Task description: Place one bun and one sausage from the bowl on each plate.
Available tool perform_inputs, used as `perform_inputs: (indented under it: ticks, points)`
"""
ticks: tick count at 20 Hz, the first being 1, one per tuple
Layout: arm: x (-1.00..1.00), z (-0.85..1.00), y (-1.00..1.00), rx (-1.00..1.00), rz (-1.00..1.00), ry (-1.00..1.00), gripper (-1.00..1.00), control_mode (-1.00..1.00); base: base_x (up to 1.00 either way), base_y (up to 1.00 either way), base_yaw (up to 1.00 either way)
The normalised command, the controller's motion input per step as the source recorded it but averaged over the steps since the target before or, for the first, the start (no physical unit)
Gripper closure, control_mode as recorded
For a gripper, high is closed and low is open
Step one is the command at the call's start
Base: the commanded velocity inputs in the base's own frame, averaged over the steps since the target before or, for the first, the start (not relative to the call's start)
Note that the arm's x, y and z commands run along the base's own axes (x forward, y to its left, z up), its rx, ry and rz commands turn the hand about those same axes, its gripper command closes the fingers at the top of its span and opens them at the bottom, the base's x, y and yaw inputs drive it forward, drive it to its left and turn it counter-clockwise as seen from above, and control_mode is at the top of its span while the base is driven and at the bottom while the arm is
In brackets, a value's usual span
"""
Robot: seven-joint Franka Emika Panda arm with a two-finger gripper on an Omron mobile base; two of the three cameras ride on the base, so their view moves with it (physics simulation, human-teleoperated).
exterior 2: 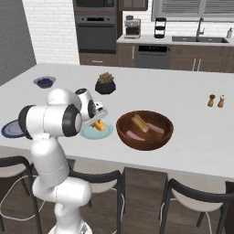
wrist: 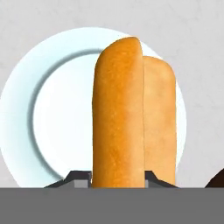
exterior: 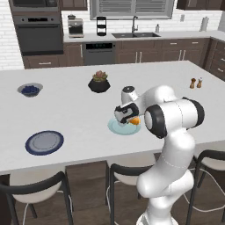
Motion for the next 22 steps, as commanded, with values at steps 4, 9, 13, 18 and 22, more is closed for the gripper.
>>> perform_inputs:
  ticks: [4, 9, 13, 18, 22]
  points:
    - [0.01, -0.03, 0.07, 0.00, 0.00, 0.00, -1.00, -1.00, 0.00, 0.00, 0.00]
    - [0.02, 0.41, 0.05, 0.00, -0.01, -0.03, -1.00, -1.00, 0.00, 0.00, 0.00]
    - [-0.31, 0.72, -0.71, 0.15, -0.19, -0.08, -1.00, -1.00, 0.00, 0.00, 0.00]
    - [-0.30, 0.47, -1.00, 0.26, -0.26, -0.04, -1.00, -1.00, 0.00, 0.00, 0.00]
    - [-0.24, 0.29, -1.00, 0.32, -0.26, 0.07, -1.00, -1.00, 0.00, 0.00, 0.00]
